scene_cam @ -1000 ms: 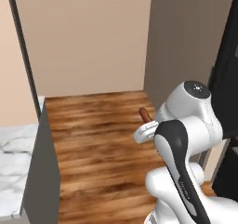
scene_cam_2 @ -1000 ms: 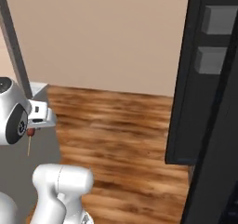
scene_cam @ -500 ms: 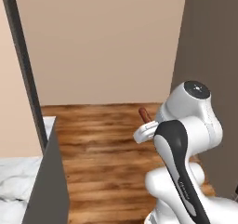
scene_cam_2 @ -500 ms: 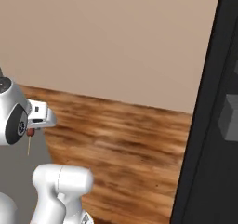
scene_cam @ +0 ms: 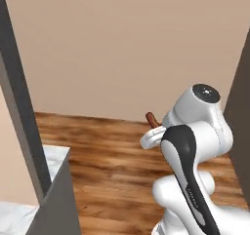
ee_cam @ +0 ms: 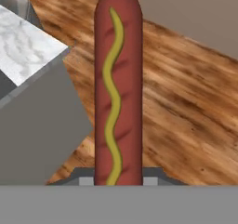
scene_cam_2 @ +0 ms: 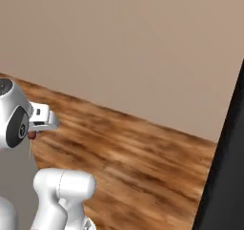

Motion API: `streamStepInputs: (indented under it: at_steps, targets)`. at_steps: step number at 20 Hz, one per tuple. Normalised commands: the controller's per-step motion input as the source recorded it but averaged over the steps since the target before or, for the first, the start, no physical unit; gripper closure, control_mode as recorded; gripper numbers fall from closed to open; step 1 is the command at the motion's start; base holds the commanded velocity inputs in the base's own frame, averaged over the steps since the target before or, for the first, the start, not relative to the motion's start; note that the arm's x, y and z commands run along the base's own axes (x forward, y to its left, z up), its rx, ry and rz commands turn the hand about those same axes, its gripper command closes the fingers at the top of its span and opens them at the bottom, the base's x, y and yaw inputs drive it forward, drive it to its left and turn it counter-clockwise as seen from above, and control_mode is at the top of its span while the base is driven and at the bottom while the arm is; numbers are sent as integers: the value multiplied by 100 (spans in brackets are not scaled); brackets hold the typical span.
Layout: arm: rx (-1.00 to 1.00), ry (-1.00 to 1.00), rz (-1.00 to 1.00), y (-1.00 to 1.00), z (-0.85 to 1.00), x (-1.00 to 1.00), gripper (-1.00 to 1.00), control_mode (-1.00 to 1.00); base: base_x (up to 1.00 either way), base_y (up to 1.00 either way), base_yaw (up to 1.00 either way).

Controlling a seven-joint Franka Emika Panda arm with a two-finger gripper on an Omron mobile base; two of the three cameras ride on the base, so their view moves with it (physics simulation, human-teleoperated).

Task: Place the cold items (apple and kiwi) from the fridge in one tupperware on the dining counter. Place the warm items (hot dog and kebab skewer) in the stove area in another tupperware.

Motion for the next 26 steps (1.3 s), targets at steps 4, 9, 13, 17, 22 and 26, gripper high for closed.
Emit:
streamStepInputs:
  at_steps: [4, 9, 13, 17, 22, 26]
  targets:
    - [0, 0, 0, 0, 0, 0, 100, 100, 100, -39, 44]
    - [0, 0, 0, 0, 0, 0, 100, 100, 100, -40, 45]
    - [0, 0, 0, 0, 0, 0, 100, 100, 100, -38, 46]
    - [0, 0, 0, 0, 0, 0, 100, 100, 100, -39, 47]
    - [0, 0, 0, 0, 0, 0, 100, 100, 100, -39, 49]
    - [0, 0, 0, 0, 0, 0, 100, 100, 100, -38, 48]
